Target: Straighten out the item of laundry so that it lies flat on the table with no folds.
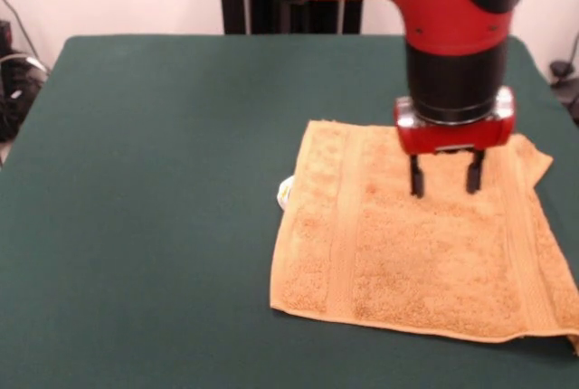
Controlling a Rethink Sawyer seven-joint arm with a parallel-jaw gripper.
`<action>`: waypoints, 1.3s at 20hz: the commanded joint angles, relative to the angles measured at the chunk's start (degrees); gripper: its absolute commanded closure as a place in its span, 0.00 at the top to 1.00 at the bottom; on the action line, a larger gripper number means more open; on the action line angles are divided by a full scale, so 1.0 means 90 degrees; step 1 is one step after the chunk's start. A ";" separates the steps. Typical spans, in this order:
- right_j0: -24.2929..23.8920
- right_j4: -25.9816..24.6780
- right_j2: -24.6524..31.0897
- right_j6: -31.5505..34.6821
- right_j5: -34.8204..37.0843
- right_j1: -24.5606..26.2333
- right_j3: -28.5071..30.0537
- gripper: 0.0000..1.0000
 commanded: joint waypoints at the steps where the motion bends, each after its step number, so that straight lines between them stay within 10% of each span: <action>1: -0.0253 -0.0380 -0.0118 0.0614 0.0671 0.0395 0.0119 1.00; 26: -0.0411 -0.1178 -0.0481 0.0738 0.1427 0.0875 -0.0735 1.00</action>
